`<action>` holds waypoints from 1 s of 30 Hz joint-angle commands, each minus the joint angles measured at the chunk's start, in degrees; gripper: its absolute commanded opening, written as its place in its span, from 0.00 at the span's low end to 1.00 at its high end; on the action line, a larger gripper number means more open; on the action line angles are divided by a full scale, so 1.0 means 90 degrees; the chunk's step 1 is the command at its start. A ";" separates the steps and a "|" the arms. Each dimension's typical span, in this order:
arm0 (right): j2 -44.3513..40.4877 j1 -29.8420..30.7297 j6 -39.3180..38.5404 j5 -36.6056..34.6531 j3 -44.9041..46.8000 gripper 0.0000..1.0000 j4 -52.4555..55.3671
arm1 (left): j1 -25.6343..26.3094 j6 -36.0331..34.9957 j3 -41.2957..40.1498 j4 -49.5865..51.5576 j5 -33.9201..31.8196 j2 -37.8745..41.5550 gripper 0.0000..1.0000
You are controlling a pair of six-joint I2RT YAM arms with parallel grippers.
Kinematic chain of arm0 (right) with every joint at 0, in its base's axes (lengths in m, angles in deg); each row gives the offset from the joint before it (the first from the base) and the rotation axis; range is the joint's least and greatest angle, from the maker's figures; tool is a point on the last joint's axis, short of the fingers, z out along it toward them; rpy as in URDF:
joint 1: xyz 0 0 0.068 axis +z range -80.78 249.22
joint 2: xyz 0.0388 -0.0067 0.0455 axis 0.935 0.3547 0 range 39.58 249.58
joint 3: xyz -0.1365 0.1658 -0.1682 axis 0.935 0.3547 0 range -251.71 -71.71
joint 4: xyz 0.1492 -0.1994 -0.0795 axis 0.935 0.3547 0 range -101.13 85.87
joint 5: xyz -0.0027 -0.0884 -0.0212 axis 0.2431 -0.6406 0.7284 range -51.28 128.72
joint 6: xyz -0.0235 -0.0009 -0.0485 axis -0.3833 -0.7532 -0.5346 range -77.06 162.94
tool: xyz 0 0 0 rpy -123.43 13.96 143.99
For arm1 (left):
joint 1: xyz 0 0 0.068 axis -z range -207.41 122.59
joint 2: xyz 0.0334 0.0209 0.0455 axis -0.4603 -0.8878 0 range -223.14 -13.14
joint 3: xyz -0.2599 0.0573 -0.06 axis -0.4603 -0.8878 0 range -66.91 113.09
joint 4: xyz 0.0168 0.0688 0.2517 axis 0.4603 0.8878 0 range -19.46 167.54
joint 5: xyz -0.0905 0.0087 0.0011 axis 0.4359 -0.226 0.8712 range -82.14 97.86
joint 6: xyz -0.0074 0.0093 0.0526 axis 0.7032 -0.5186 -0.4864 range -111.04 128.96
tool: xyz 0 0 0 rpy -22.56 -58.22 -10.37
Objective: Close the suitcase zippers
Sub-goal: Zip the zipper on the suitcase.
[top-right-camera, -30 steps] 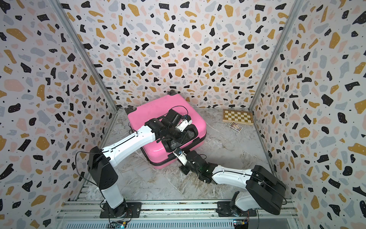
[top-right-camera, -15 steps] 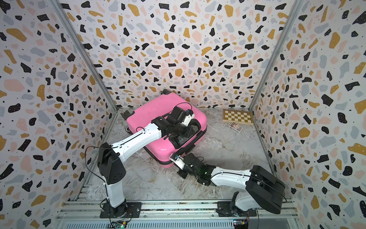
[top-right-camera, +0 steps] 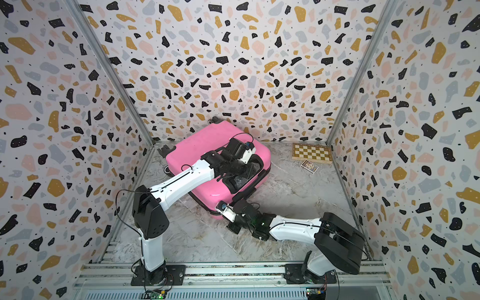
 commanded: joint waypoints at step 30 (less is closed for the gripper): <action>-0.1884 -0.1495 0.0763 0.0335 0.1175 0.00 0.0311 | -0.0356 -0.3498 -0.1014 -0.0660 -0.0216 0.2443 0.90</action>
